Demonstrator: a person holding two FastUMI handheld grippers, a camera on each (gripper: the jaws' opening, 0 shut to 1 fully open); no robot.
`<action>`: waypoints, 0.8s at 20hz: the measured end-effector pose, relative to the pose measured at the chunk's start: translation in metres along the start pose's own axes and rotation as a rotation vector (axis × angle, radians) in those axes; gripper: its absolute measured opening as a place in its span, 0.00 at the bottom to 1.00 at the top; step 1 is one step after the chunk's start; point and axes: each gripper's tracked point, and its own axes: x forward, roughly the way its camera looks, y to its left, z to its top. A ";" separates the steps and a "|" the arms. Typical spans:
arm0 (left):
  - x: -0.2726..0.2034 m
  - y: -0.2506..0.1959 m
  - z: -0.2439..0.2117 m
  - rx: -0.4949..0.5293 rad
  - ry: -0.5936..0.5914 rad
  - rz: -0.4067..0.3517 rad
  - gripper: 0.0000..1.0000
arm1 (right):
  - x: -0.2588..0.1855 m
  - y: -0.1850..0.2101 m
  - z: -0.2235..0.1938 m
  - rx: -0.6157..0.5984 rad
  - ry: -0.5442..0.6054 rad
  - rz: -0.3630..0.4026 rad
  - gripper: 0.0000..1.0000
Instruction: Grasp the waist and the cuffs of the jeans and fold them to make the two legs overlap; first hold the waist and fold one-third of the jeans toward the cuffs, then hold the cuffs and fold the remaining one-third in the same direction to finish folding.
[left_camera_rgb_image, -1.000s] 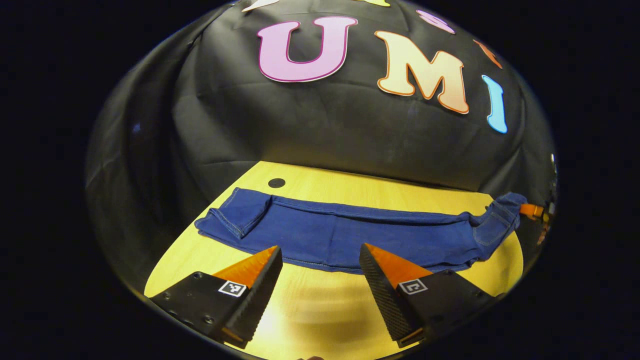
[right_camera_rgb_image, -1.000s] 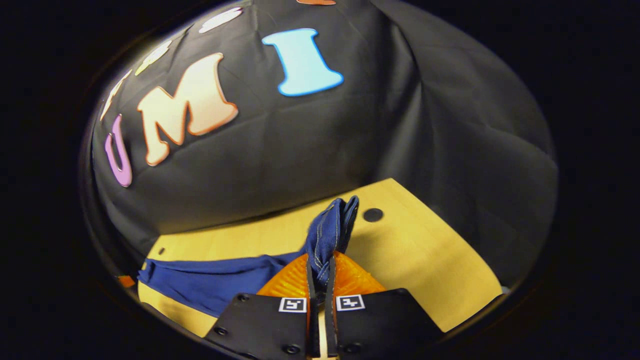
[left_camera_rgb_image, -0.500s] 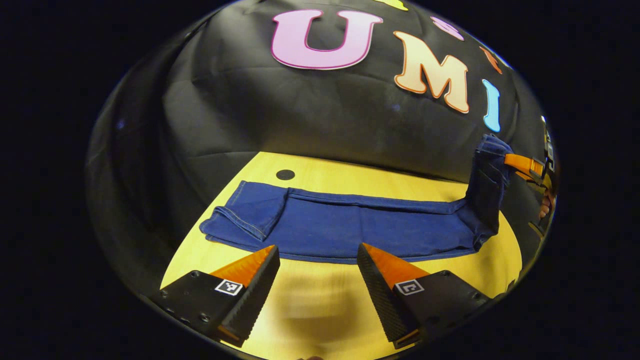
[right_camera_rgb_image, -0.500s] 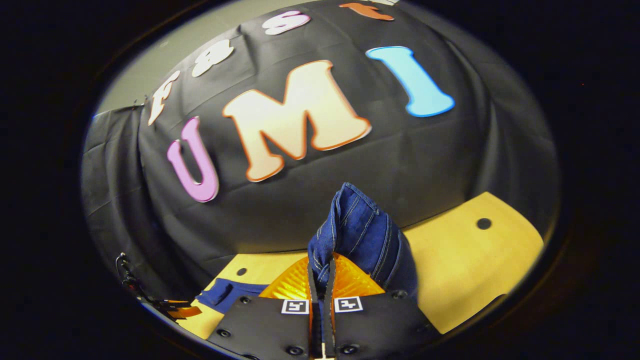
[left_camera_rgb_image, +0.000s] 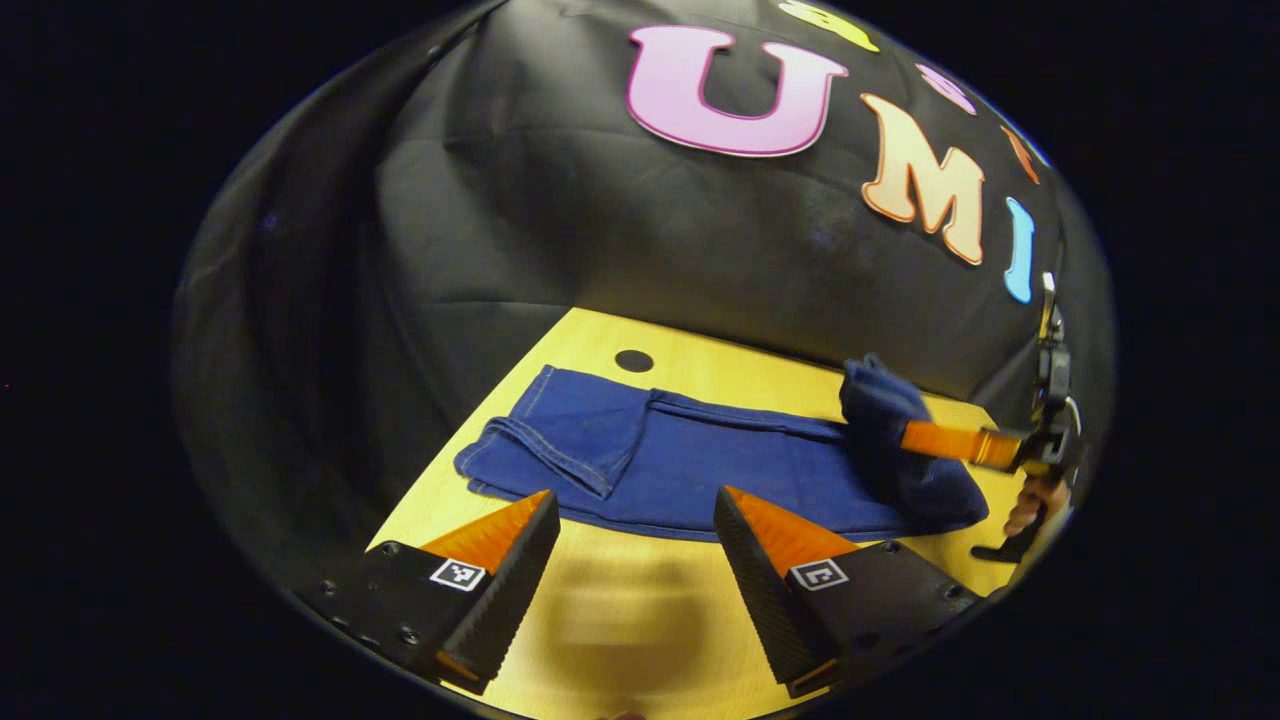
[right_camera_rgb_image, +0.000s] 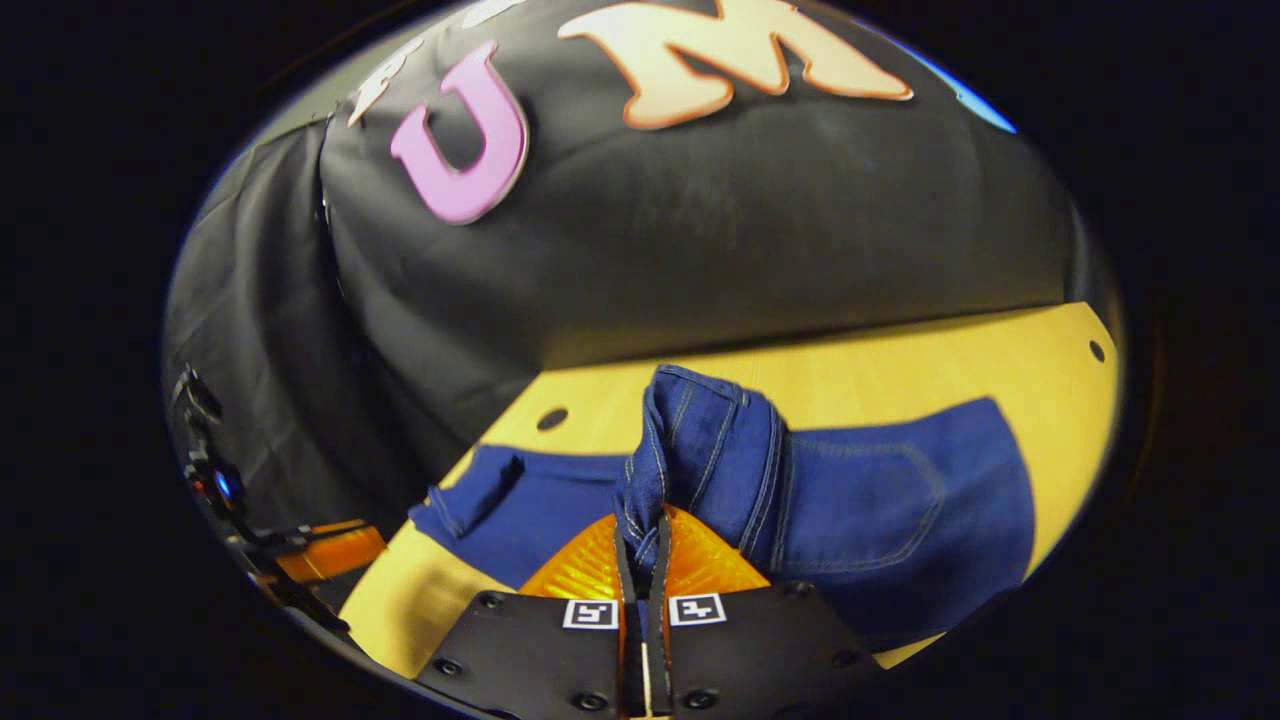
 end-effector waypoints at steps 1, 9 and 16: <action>0.001 0.007 0.001 -0.012 -0.005 0.011 0.94 | 0.005 -0.004 -0.009 -0.026 0.038 -0.015 0.04; 0.019 0.054 -0.010 -0.013 0.024 0.063 0.94 | 0.005 -0.007 -0.016 -0.217 0.123 -0.089 0.04; 0.042 0.077 -0.042 -0.081 0.096 0.096 0.95 | 0.006 -0.005 -0.018 -0.261 0.125 -0.101 0.10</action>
